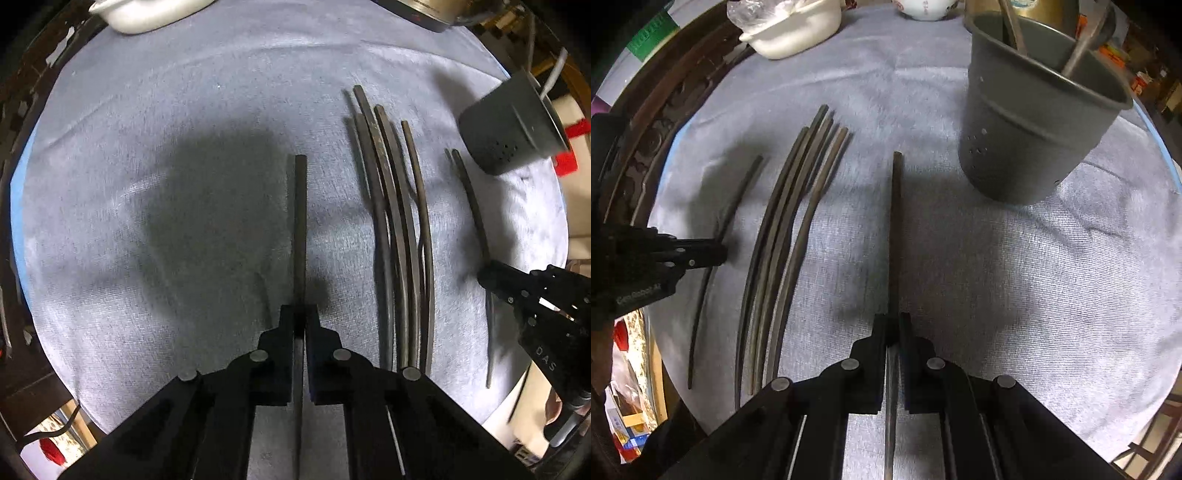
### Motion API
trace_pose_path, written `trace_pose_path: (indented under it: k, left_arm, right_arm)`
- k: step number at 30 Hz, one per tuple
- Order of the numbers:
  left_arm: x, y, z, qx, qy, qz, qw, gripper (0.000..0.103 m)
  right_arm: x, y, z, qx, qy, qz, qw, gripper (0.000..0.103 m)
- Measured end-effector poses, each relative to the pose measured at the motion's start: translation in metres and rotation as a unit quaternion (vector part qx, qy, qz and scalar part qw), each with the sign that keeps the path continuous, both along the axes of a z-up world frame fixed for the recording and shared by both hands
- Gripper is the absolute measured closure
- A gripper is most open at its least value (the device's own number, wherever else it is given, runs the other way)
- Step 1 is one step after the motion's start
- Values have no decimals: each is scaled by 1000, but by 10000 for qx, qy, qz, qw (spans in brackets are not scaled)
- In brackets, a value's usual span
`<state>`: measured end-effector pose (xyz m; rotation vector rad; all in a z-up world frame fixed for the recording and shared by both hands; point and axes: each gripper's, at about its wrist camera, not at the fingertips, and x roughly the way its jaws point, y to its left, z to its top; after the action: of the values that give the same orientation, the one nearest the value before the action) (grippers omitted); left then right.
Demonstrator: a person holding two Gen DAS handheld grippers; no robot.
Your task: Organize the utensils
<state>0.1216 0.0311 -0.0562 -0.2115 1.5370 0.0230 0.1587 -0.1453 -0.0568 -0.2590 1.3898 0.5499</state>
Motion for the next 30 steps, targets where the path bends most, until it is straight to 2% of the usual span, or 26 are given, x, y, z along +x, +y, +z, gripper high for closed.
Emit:
trace_pose_path:
  k: [5, 12, 14, 17, 20, 23, 25, 27, 30]
  left_arm:
    - [20, 11, 3, -12, 22, 34, 10000, 93]
    - [39, 3, -1, -27, 132, -125, 9998, 94]
    - [36, 6, -1, -50, 124, -160, 9998, 97]
    - [25, 17, 1, -293, 81, -13, 9995, 97]
    - [17, 29, 8, -452, -181, 223, 9986, 97]
    - [9, 40, 31, -524, -757, 458, 9947, 97]
    - [3, 45, 48, -517, -1168, 643, 9897, 97]
    - [-4, 49, 67, -449, -1689, 827, 9811, 97]
    - [-12, 49, 87, -340, -2305, 1071, 9666, 97]
  right_arm:
    - [16, 9, 2, -120, -17, -183, 9998, 93]
    - [29, 31, -1, -453, 57, 26, 9990, 93]
    - [31, 36, -1, -531, 65, 142, 9985, 94]
    - [30, 40, -2, -572, 74, 237, 9981, 96]
    - [15, 30, 6, -316, 10, 185, 9993, 97]
    - [3, 22, 22, 61, -242, 69, 9997, 97]
    - [-5, 13, 41, 396, -565, -79, 9976, 97]
    - [-15, 2, 63, 709, -1093, -323, 9910, 97]
    - [-24, -16, 88, 1079, -1893, -732, 9732, 97]
